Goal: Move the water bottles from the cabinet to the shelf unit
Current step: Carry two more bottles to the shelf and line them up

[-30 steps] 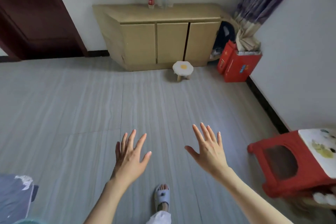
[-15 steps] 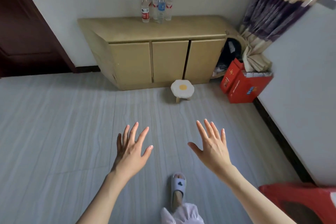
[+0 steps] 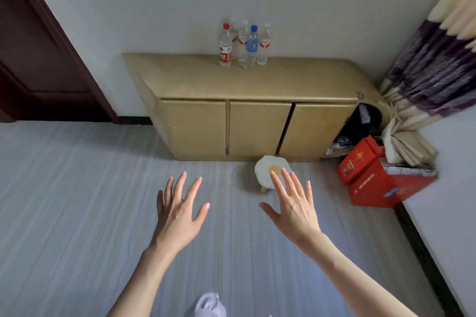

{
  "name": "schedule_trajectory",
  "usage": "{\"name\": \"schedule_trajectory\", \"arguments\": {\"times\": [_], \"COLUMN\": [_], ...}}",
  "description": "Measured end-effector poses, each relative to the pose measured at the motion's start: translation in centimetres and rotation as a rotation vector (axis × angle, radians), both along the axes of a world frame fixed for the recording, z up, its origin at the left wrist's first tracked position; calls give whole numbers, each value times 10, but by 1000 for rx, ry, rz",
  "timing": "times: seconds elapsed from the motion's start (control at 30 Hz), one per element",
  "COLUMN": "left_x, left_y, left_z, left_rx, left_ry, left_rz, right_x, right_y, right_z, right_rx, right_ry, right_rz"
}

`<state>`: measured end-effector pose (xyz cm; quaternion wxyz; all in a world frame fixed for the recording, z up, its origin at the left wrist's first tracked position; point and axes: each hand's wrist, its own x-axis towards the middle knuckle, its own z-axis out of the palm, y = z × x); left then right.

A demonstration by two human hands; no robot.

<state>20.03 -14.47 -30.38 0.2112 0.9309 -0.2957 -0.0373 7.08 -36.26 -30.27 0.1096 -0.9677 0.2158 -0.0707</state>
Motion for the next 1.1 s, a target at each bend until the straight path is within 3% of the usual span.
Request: {"name": "schedule_trajectory", "arguments": {"times": [0.3, 0.53, 0.87, 1.1], "left_x": [158, 296, 398, 479], "left_y": [-82, -145, -242, -329], "left_z": [-23, -12, -25, -9], "left_rx": [21, 50, 83, 126], "left_ry": [79, 39, 70, 23], "left_rz": [-47, -104, -163, -113], "right_x": [160, 280, 384, 471], "right_y": [-85, -145, -241, -338], "right_z": [-20, -9, -23, -10], "right_rx": [31, 19, 51, 60], "right_ry": [57, 45, 122, 68], "right_rz": [-50, -119, -161, -102]}}
